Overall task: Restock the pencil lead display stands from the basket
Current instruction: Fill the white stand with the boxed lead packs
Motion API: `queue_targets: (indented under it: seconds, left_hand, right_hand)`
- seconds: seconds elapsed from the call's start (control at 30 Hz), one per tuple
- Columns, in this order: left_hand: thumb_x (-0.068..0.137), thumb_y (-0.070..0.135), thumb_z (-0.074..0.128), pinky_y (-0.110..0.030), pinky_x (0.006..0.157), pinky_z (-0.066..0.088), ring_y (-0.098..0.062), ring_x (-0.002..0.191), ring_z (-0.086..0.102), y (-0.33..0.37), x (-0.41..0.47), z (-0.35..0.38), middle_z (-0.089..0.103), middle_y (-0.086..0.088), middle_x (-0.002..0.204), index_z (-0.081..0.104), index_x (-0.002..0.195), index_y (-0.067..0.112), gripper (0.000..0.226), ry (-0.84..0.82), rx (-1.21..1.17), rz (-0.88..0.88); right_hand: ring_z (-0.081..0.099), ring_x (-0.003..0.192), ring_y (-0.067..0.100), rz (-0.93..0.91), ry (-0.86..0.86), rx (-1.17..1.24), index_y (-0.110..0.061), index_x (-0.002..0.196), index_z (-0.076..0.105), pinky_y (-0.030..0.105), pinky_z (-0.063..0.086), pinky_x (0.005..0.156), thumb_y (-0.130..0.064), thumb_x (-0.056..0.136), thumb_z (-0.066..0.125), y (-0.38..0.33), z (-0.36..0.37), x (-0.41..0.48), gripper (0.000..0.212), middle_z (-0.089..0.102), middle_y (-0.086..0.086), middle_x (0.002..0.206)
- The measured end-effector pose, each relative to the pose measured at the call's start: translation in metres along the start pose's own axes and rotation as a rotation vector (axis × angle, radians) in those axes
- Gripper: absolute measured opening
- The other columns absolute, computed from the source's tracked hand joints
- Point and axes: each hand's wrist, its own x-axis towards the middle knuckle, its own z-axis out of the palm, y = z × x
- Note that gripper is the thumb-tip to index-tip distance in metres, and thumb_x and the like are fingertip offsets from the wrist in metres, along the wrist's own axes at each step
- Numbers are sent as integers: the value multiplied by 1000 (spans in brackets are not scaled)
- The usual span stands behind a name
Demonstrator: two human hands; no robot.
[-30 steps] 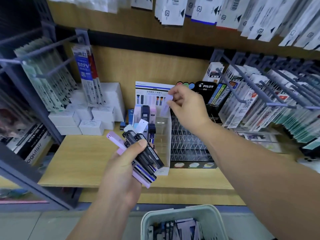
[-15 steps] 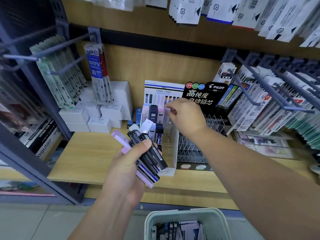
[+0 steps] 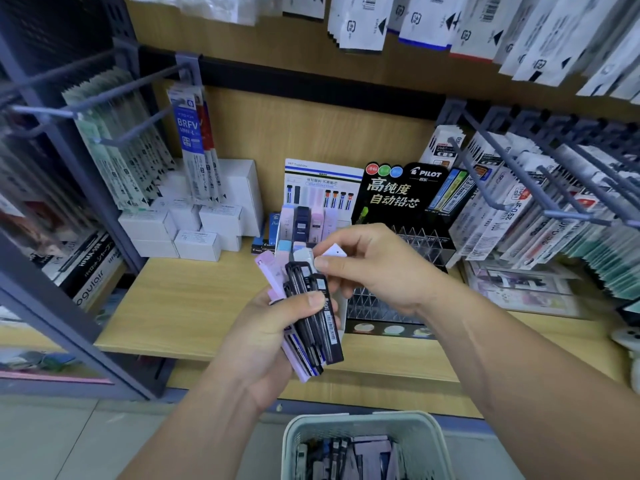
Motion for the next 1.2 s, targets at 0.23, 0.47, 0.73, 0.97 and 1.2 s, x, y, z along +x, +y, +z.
queue_targets:
  seconds: [0.23, 0.47, 0.73, 0.97, 1.2]
  left_hand:
    - [62, 10, 74, -33, 51, 54, -25, 62, 68, -4, 1, 3, 70, -16, 80, 66, 101, 3, 40, 99, 12, -23]
    - [60, 3, 82, -32, 52, 54, -23, 65, 69, -4, 5, 3, 71, -14, 84, 66, 103, 6, 46, 158, -27, -24]
    - [60, 14, 77, -35, 57, 57, -29, 72, 72, -4, 6, 4, 72, -19, 93, 63, 117, -1, 60, 225, -22, -11]
    - [56, 18, 80, -50, 88, 54, -32, 85, 70, -1, 8, -3, 73, -17, 94, 67, 102, 9, 48, 273, -30, 1]
    - [61, 20, 80, -57, 95, 51, -47, 105, 66, 2, 10, -10, 73, -22, 99, 66, 105, 8, 48, 295, -22, -2]
  right_hand:
    - [67, 60, 18, 35, 172, 76, -2, 89, 71, 23, 56, 55, 4, 88, 72, -8, -19, -4, 6, 70, 12, 71]
    - [69, 64, 16, 118, 59, 105, -8, 108, 67, 27, 57, 63, 14, 86, 68, 8, -23, -17, 31, 71, 7, 76]
    - [67, 67, 23, 78, -35, -164, -30, 131, 52, 39, 60, 69, 5, 87, 72, 17, -11, -17, 60, 69, 21, 90]
    - [70, 74, 23, -66, 409, -240, -19, 135, 58, 33, 59, 72, -3, 98, 61, 22, -26, 19, 41, 71, 10, 86]
    - [58, 71, 5, -224, 574, -440, -25, 124, 66, 26, 53, 74, -11, 96, 65, 29, -33, 47, 31, 60, -8, 81]
